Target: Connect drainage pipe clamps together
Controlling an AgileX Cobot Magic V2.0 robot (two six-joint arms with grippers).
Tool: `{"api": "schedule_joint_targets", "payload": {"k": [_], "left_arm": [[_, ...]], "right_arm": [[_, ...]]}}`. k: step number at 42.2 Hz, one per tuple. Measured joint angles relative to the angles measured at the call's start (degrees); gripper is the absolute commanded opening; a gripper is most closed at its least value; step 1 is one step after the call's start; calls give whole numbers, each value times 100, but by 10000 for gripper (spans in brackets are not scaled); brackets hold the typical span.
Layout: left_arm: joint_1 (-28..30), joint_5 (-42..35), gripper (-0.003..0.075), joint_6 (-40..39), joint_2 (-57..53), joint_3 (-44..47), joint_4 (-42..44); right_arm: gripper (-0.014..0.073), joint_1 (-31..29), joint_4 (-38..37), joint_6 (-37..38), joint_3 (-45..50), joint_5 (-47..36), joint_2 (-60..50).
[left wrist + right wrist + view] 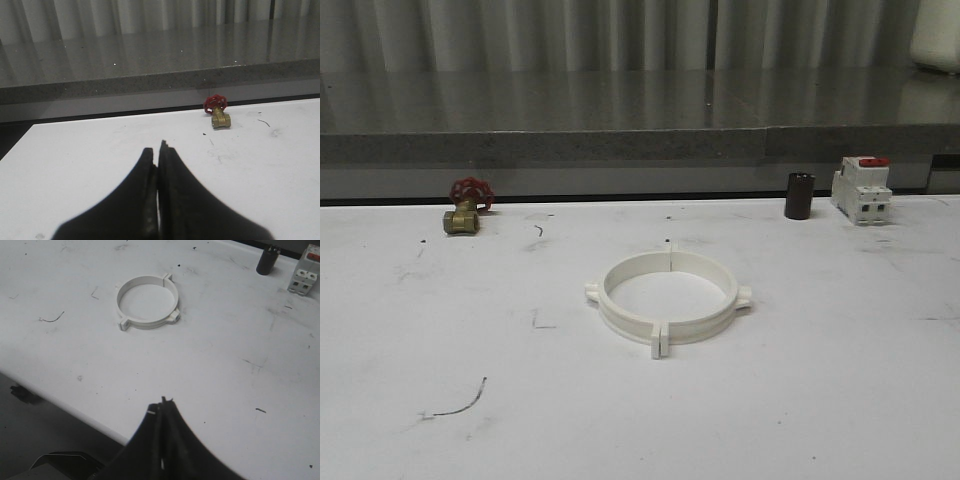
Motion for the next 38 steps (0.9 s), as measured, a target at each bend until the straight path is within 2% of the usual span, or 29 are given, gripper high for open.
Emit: {"api": "schedule_joint_targets", "payload": {"k": [8, 38], "left_arm": [[0, -406, -20, 0, 0, 0, -38], [0, -406, -20, 0, 0, 0, -38]], "right_arm": [[-116, 0, 0, 0, 9, 0, 0], [-116, 0, 0, 0, 9, 0, 0]]}}
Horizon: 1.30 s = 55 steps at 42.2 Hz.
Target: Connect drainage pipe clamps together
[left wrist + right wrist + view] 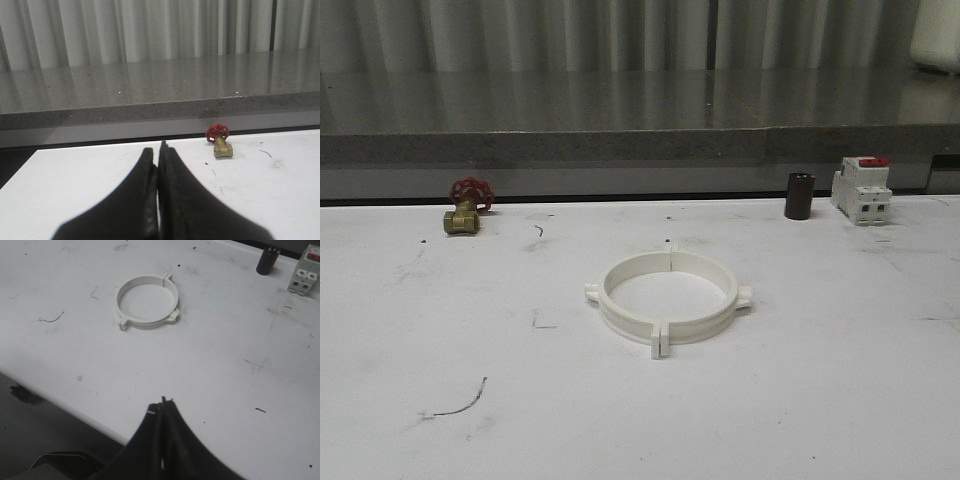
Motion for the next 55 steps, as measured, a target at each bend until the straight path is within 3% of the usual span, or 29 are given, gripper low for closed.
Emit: {"api": "schedule_joint_targets", "payload": {"k": [10, 14, 28, 34, 47, 55], "left_arm": [[0, 0, -20, 0, 0, 0, 0], [0, 0, -20, 0, 0, 0, 0], [0, 0, -20, 0, 0, 0, 0], [0, 0, -20, 0, 0, 0, 0], [0, -9, -20, 0, 0, 0, 0], [0, -9, -20, 0, 0, 0, 0]], "right_arm": [[-116, -15, 0, 0, 42, -29, -59], [-116, -323, -12, 0, 293, -311, -307], [-116, -1998, -97, 0, 2823, -3587, -1882], [-116, -2455, -97, 0, 3792, -4235, -2668], [-116, -2585, -97, 0, 4614, -5021, -2797], [-116, -2585, -97, 0, 4636, -5393, -2797]]}}
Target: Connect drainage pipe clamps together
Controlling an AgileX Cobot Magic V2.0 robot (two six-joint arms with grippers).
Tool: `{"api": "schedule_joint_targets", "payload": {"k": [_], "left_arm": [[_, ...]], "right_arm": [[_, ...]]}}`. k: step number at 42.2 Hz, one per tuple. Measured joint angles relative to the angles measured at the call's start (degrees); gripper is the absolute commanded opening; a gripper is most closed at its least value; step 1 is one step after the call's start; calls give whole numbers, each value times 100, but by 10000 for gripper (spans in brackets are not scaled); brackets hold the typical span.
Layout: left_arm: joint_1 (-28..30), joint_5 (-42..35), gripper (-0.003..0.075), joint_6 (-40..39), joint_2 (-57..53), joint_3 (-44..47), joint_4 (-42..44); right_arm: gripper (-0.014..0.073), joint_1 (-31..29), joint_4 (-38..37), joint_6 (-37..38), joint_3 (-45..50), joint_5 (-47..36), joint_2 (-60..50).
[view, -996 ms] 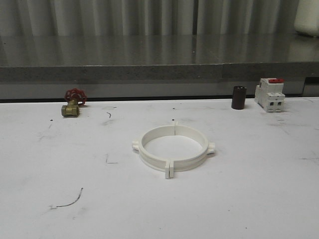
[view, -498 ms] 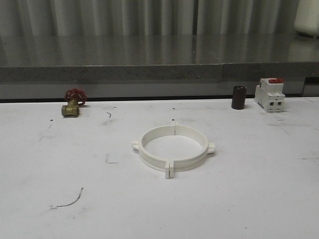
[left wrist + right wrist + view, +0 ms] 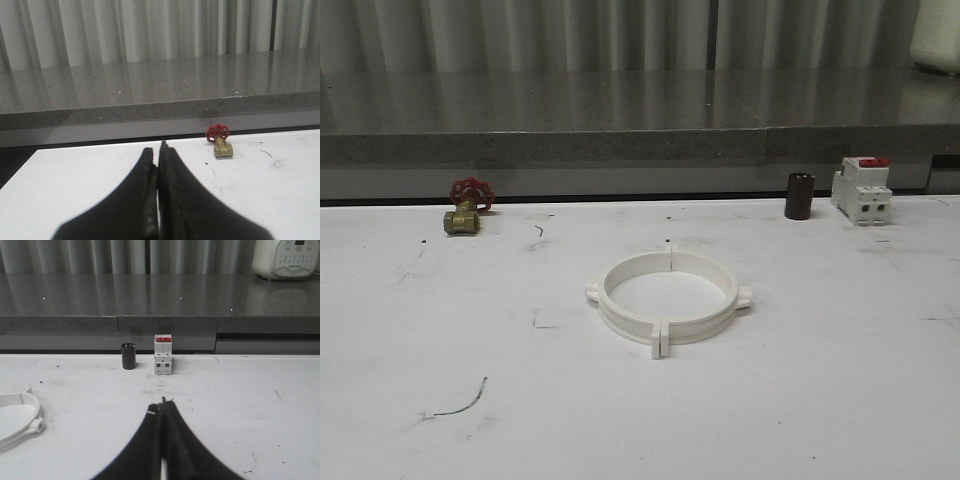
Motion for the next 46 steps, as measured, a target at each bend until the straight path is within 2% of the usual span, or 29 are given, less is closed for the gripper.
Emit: {"api": "schedule_joint_targets", "payload": {"k": [10, 18, 46], "left_arm": [[0, 0, -20, 0, 0, 0, 0], [0, 0, -20, 0, 0, 0, 0], [0, 0, -20, 0, 0, 0, 0]], "right_arm": [[-116, 0, 0, 0, 0, -71, 0], [-116, 0, -14, 322, 0, -89, 0], [-116, 0, -19, 320, 0, -129, 0]]}}
